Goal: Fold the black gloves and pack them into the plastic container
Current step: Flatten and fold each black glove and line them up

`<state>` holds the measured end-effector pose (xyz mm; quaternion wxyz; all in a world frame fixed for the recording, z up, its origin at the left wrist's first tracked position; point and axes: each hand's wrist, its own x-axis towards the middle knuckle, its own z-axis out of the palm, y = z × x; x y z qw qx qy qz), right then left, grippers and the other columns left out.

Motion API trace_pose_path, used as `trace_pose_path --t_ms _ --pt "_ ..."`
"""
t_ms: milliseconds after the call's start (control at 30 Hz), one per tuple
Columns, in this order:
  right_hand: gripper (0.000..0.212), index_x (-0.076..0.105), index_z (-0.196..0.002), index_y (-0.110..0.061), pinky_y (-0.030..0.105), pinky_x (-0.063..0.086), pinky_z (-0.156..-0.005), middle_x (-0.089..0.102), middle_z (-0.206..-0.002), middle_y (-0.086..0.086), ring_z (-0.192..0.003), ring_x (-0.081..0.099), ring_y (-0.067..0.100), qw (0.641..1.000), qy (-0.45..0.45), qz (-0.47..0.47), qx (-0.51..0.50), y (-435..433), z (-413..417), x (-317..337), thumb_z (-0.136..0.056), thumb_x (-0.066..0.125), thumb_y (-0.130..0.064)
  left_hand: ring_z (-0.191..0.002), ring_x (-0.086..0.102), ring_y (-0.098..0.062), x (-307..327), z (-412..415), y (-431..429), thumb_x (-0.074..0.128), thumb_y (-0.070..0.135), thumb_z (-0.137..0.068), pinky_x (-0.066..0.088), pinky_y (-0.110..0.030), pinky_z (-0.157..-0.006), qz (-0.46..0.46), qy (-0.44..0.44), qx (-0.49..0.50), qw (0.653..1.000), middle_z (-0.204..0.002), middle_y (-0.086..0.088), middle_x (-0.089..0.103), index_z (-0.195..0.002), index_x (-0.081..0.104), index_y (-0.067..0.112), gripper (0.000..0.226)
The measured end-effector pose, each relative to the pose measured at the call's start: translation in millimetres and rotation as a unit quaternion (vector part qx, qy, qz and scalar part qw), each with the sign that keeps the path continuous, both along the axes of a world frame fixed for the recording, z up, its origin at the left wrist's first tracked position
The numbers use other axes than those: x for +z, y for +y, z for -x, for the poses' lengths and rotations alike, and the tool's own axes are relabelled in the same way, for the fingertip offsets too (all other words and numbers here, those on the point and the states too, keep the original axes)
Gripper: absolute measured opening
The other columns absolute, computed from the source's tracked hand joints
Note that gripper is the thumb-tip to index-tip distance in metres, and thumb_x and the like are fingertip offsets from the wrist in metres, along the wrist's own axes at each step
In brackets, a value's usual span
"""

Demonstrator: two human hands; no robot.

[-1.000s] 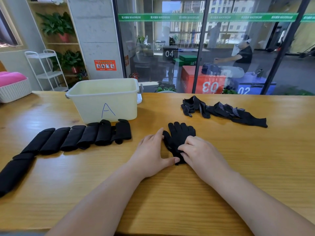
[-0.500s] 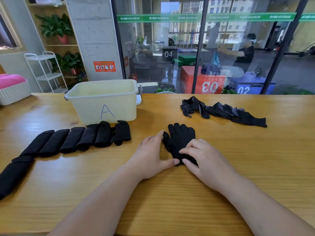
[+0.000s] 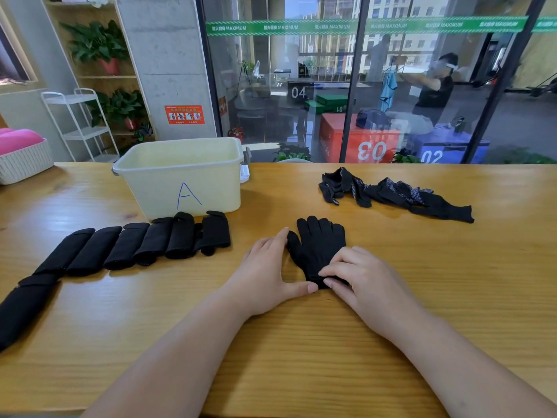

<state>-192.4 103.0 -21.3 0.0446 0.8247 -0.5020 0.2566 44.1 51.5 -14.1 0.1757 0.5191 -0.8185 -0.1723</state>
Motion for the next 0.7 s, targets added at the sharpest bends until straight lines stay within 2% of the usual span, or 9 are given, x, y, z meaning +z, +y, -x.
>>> trace_pose_path --t_ms 100,300,500,600,700 --pt "0.014 0.079 -0.111 -0.031 0.027 0.052 -0.076 0.059 -0.1 -0.021 -0.095 0.056 0.005 1.0 0.001 -0.002 0.004 0.2 -0.3 0.2 -0.098 0.074 -0.03 -0.158 0.019 -0.012 -1.0 -0.3 -0.6 0.072 0.084 -0.077 0.026 -0.043 -0.13 0.0 0.001 0.0 1.0 -0.17 0.01 0.032 -0.17 0.002 0.03 0.128" --pt "0.015 0.079 -0.111 -0.032 0.028 0.052 -0.075 0.059 -0.101 -0.021 -0.095 0.055 0.005 1.0 0.011 -0.011 -0.005 1.0 -1.6 0.5 -0.099 0.07 -0.034 -0.159 0.018 -0.012 -1.4 -0.5 -1.8 0.072 0.085 -0.076 0.025 -0.044 -0.13 -0.003 0.003 0.002 1.0 -0.171 0.01 0.032 -0.17 0.002 0.031 0.129" --pt "0.027 0.077 -0.115 -0.035 0.027 0.051 -0.079 0.057 -0.105 -0.023 -0.101 0.052 0.002 0.999 0.008 -0.031 -0.024 1.7 -2.4 1.6 -0.104 0.055 -0.044 -0.16 0.018 -0.014 -2.5 -0.1 -2.5 0.067 0.088 -0.076 0.025 -0.044 -0.131 0.0 -0.003 0.002 1.0 -0.172 0.008 0.029 -0.171 0.005 0.028 0.128" --pt "0.035 0.072 -0.131 -0.032 0.027 0.053 -0.093 0.058 -0.127 -0.024 -0.122 0.051 0.0 0.998 -0.025 -0.037 -0.052 0.2 -4.6 3.7 -0.108 0.047 -0.044 -0.16 0.017 -0.014 -5.3 0.0 -2.9 0.053 0.091 -0.084 0.024 -0.045 -0.131 0.005 -0.008 0.001 1.0 -0.172 0.006 0.028 -0.171 0.008 0.027 0.117" --pt "0.044 0.06 -0.147 -0.037 0.025 0.041 -0.109 0.051 -0.152 -0.021 -0.142 0.041 0.001 0.993 0.024 -0.078 -0.086 -2.3 -7.6 2.0 -0.111 0.037 -0.049 -0.159 0.017 -0.015 -7.9 0.0 -4.5 0.037 0.088 -0.093 0.023 -0.046 -0.131 0.024 -0.024 0.001 0.999 -0.172 0.006 0.029 -0.17 0.014 0.028 0.101"
